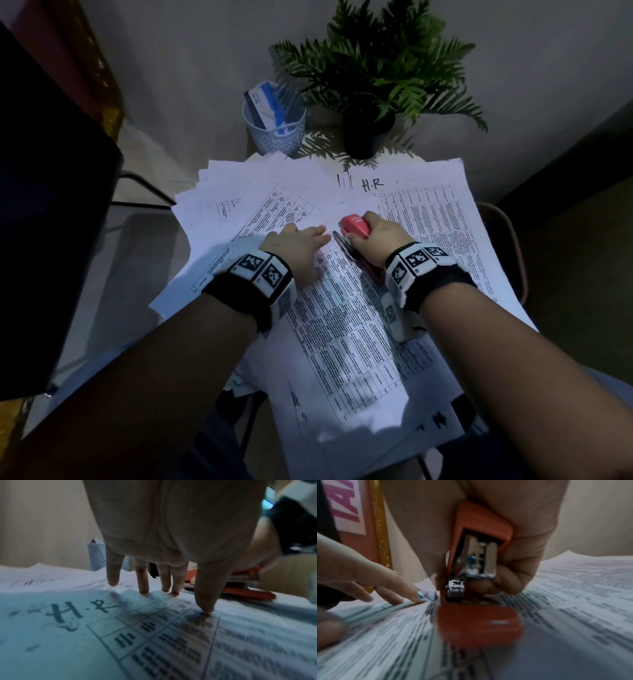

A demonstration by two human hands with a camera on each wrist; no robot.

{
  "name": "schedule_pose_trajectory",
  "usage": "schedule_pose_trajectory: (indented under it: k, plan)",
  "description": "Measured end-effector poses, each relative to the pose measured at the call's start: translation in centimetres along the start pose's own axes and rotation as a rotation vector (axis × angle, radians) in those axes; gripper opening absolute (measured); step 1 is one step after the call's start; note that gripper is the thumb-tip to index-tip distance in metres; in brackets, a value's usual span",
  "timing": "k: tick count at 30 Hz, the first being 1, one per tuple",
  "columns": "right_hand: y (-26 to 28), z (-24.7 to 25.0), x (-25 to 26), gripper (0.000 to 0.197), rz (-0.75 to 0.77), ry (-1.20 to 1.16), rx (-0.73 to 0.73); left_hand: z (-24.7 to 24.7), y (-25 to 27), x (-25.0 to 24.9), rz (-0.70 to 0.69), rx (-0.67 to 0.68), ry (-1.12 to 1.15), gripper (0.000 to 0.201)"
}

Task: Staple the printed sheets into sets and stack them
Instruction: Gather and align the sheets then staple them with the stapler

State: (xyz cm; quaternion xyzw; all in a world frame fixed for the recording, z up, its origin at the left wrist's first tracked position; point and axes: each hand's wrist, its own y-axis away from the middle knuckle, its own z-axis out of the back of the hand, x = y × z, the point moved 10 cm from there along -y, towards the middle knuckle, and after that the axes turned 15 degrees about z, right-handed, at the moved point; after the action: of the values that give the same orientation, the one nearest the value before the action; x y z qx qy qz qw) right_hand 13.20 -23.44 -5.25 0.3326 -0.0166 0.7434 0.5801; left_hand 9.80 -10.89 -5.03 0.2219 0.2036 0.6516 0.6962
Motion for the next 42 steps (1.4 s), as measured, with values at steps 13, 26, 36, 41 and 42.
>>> schedule_pose_trajectory:
  k: [13,26,36,41,42]
  plan:
    - [5.9,6.8,-5.8,0.06,-0.289,0.285,-0.231,1.9,-1.2,5.5,0.299,0.023,0.325,0.059]
    - [10.0,4.9,8.0,0.024,0.002,-0.851,-0.323,7.8,11.5,5.2,-0.012,-0.136,1.057,0.032]
    - [13.2,6.9,10.3,0.009,0.049,-0.851,-0.416,9.3,16.6,4.0,-0.089,-0.254,0.98,0.031]
    - [14.3,8.2,12.1,0.008,0.193,-0.678,-0.428,10.7,18.5,3.3,-0.099,-0.369,0.94,0.026]
    - [14.4,8.4,12.4,0.007,0.227,-0.651,-0.442,11.0,18.6,3.4,-0.092,-0.396,0.932,0.024]
